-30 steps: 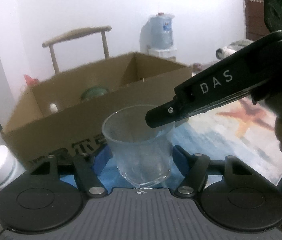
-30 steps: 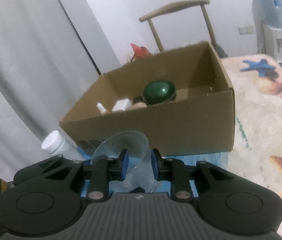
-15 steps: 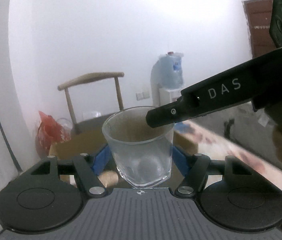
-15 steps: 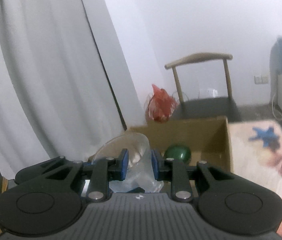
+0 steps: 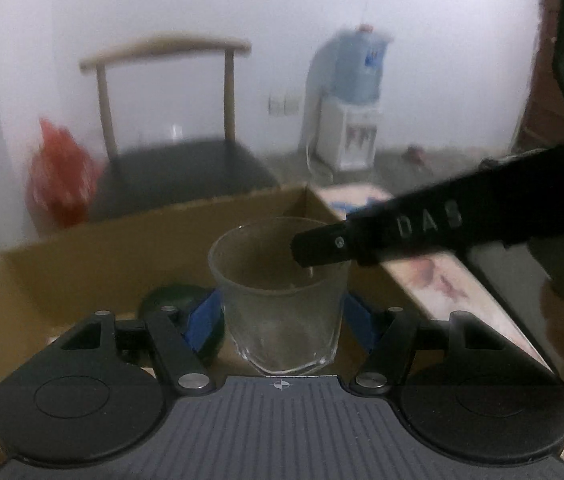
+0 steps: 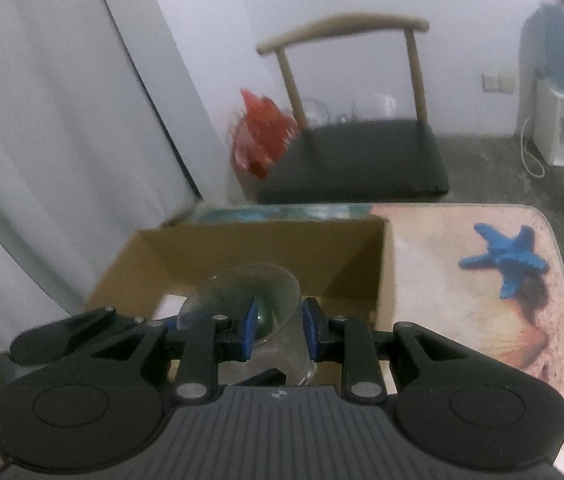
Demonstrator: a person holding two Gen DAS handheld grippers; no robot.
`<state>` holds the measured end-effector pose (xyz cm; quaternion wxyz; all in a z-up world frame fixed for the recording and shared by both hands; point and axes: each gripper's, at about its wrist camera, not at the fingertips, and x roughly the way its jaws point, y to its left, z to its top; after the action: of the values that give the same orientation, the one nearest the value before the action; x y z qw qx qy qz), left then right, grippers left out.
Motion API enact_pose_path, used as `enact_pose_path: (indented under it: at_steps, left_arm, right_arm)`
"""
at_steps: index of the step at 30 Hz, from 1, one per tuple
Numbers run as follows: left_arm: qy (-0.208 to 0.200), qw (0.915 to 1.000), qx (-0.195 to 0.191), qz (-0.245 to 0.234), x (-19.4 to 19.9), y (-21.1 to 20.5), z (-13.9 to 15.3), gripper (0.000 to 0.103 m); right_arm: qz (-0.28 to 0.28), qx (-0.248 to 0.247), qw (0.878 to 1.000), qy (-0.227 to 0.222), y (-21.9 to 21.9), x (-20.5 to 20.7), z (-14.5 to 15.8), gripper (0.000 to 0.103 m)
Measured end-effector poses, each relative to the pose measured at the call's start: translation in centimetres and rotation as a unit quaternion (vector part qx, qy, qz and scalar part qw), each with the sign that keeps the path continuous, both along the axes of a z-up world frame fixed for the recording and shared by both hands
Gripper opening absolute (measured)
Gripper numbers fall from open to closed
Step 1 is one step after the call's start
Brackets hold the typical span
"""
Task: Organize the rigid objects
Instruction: 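Carry the clear cup into the box and open the right gripper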
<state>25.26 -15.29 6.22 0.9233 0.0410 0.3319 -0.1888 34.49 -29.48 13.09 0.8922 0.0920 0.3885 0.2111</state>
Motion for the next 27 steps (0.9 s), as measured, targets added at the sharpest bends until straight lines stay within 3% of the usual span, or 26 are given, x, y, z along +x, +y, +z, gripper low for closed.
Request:
enact_pose_path:
  at_steps: [8, 15, 19, 27]
  left_arm:
    - [0.075, 0.9971, 0.012, 0.013, 4.8, -0.5, -1.5, 0.068]
    - [0.154, 0.9878, -0.007, 0.017, 6.3, -0.1, -2.0, 0.068]
    - [0.124, 0.9922, 0.003, 0.013, 5.7, -0.6, -1.0, 0.082]
    - [0.087, 0.9961, 0.006, 0.018, 4.0, -0.4, 1.0, 0.088]
  right_arm:
    - [0.011, -0.046, 0.999, 0.015, 0.5, 3.9, -2.8, 0.027]
    - [0.027, -0.080, 0.996, 0.002, 1.6, 4.7, -3.0, 0.026]
    - [0.033, -0.080, 0.996, 0.002, 1.9, 4.9, -2.9, 0.026]
    - [0.018, -0.029, 0.999, -0.020, 0.2, 3.2, -0.3, 0.026]
